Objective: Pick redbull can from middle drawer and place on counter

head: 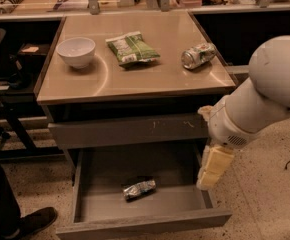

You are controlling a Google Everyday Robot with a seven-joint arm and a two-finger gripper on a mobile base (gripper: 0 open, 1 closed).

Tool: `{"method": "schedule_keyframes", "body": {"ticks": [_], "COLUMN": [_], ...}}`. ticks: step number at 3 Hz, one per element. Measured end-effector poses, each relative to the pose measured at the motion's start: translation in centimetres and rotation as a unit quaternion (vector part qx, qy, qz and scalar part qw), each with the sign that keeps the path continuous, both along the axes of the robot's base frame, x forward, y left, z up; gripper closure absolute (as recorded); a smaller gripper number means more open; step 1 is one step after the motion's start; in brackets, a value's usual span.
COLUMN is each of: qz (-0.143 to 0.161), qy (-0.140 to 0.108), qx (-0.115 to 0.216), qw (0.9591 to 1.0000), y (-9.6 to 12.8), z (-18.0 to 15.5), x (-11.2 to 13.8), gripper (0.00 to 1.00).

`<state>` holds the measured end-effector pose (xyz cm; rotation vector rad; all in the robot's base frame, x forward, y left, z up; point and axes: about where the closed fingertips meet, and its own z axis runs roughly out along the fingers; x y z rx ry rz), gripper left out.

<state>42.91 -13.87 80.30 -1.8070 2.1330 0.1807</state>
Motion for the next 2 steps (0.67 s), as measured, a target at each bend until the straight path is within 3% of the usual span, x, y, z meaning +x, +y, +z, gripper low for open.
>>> {"method": "schedule_keyframes", "body": {"ticks": [1, 2], "qz": [0.017, 0.020], "qy": [0.006, 0.033], "qx": [0.027, 0.044], "qw": [0.9995, 0.9983], "y": [1.9, 3.3], "z": [-5.6, -10.0], "x": [1.2, 2.4], "gripper": [0.00, 0.00]}}
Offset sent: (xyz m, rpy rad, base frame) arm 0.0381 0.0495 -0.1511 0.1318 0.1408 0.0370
